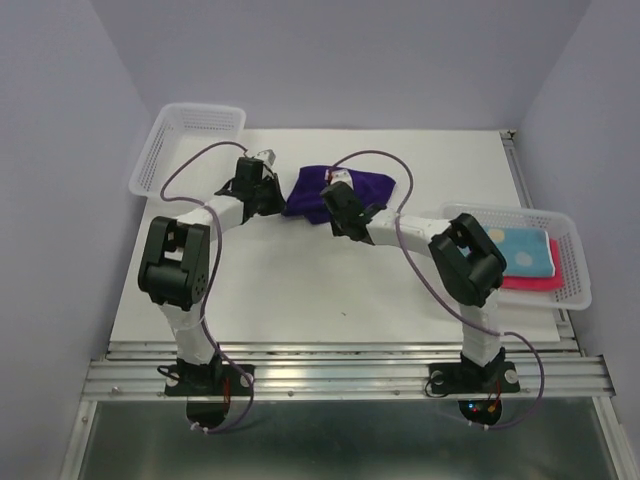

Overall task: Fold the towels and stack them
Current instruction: Flatten out the crumpled towel

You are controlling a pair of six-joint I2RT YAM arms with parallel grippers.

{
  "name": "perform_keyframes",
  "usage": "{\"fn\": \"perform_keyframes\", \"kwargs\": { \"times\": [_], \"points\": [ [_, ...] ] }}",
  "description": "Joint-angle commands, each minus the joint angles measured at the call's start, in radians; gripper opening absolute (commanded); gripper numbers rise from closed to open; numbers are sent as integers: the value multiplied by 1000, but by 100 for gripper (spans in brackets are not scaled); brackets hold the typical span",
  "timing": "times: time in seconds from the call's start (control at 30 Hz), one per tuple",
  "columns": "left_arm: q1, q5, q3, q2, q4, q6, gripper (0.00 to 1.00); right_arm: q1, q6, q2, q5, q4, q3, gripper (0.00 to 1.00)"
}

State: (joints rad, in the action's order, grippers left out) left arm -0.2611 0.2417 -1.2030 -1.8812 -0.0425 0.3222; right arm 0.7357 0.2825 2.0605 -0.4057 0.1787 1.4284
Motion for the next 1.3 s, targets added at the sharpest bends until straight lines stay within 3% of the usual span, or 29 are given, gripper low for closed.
{"fn": "perform_keyframes", "kwargs": {
  "times": [0.0,0.1,0.17,0.23,0.4,0.57,0.67,0.7,0.83,0.97,1.1,1.13,1.2,1.23,1.27],
  "points": [
    [10,120,107,232,-175,89,0,-1,-16,-226,-22,-79,-127,1],
    [8,352,180,356,-276,169,0,-1,12,-347,69,-64,-200,1],
    [2,413,204,404,-298,219,0,-1,41,-402,70,-51,-262,1],
    [-13,435,220,485,-318,238,0,-1,63,-454,15,-41,-302,1],
    [-177,464,214,608,-338,317,0,-1,113,-629,-47,-12,-420,1],
    [-236,418,232,682,-356,417,0,-2,153,-724,-117,50,-468,1],
    [-199,167,273,737,-286,411,0,-2,153,-769,-98,51,-500,1],
    [-117,115,284,740,-228,414,0,-2,153,-780,-85,50,-508,1],
    [34,114,275,668,-247,385,0,-2,129,-801,-27,21,-540,4],
    [40,71,183,521,-212,315,0,-2,110,-760,-7,28,-530,6],
    [77,28,24,309,-39,244,0,-2,80,-679,48,38,-475,10],
    [86,30,2,247,-11,241,12,-2,75,-663,79,41,-464,16],
    [99,21,-18,222,18,232,65,-2,60,-629,100,45,-442,23],
    [99,12,-15,229,20,219,99,-1,46,-600,140,35,-422,41],
    [99,10,-15,243,20,215,99,-1,46,-583,168,35,-410,53]
  ]
}}
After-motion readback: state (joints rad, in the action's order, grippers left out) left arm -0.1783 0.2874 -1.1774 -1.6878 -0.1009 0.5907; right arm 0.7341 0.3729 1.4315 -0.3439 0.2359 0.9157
